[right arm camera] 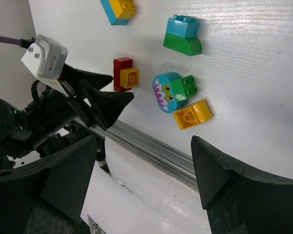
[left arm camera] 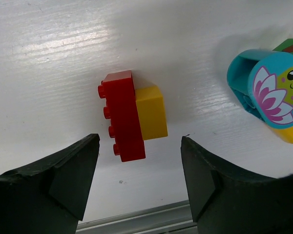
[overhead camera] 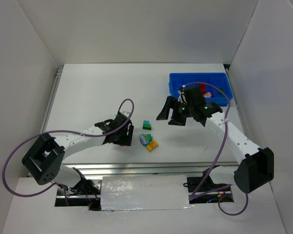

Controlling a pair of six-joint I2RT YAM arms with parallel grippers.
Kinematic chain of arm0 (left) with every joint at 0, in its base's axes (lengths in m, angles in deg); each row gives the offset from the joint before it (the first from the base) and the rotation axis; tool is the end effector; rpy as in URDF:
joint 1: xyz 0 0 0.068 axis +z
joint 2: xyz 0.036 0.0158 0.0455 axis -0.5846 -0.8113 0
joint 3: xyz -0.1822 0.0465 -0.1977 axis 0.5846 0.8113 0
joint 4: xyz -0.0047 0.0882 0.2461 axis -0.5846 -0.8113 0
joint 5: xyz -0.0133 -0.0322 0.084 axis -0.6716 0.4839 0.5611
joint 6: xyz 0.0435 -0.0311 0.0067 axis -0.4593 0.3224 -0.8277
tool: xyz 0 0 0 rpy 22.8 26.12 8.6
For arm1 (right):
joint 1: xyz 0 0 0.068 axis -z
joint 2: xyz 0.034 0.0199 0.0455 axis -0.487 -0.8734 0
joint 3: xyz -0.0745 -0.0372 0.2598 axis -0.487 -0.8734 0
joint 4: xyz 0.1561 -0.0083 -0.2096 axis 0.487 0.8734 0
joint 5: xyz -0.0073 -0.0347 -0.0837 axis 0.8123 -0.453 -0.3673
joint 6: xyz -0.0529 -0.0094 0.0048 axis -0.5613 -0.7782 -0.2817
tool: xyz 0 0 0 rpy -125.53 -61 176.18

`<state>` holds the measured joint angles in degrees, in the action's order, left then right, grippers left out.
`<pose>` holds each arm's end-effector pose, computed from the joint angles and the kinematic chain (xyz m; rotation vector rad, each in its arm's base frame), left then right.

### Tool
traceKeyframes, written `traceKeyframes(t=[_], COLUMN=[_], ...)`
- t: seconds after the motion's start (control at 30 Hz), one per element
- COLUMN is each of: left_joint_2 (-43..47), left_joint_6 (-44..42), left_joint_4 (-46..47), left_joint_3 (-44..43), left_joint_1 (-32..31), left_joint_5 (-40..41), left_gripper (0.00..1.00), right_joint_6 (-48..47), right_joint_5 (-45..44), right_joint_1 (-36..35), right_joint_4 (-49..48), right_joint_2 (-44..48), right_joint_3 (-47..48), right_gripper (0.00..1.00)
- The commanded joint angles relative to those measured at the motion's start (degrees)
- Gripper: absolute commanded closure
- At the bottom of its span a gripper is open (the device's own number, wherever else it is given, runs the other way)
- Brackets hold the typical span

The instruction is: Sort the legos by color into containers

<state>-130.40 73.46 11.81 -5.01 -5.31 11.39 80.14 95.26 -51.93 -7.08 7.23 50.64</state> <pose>0.2110 -0.1744 0.1855 0.0694 2.5634 -0.2460 0.2401 0.1160 0.2952 0.1086 2.5210 0.9401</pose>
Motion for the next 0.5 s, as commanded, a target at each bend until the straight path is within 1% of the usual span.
traceKeyframes(t=[0.0, 0.07, 0.13, 0.23, 0.27, 0.3, 0.33, 0.37, 0.43, 0.47], left_joint_2=[-0.79, -2.37, -3.95, -5.53, -5.89, -6.24, -6.85, -6.95, -6.07, -5.37], left_joint_6=[-0.82, -0.99, -1.17, -1.43, -1.61, -1.69, -1.87, -2.05, -2.31, -2.48], left_joint_4=[2.6, 3.04, 4.0, 5.06, 5.24, 5.15, 4.71, 4.45, 2.35, 1.64], left_joint_3=[0.08, -0.54, -1.23, -1.94, -2.12, -2.55, -2.73, -2.91, -3.52, -3.61], left_joint_1=[0.21, 0.21, 0.21, 0.21, 0.21, 0.21, 0.21, 0.21, 0.21, 0.21], left_joint_5=[1.04, 1.04, 1.04, 1.04, 1.04, 1.21, 1.39, 1.65, 2.44, 2.71], left_gripper=[0.2, 0.2, 0.25, 0.35, 0.44, 0.49, 0.58, 0.79, 0.96, 1.0], right_joint_6=[-1.07, -1.07, -1.07, -1.16, -1.24, -1.24, -1.33, -1.51, -1.51, -1.42], right_joint_5=[-0.4, -0.31, -0.39, -0.4, -0.4, -0.4, -0.48, -0.66, -0.57, -0.14], right_joint_1=[0.37, 0.37, 0.37, 0.37, 0.46, 0.55, 0.46, 0.64, 1.16, 1.34], right_joint_4=[1.16, 1.16, 1.16, 1.34, 1.34, 1.51, 1.6, 1.77, 1.86, 1.78], right_joint_2=[2.31, 2.57, 2.92, 3.36, 3.54, 3.8, 3.89, 4.32, 4.77, 5.12], right_joint_3=[2.66, 2.4, 2.22, 1.96, 1.78, 1.69, 1.61, 1.43, 0.82, 0.64], right_gripper=[0.15, 0.15, 0.15, 0.15, 0.15, 0.15, 0.15, 0.15, 0.15, 0.15])
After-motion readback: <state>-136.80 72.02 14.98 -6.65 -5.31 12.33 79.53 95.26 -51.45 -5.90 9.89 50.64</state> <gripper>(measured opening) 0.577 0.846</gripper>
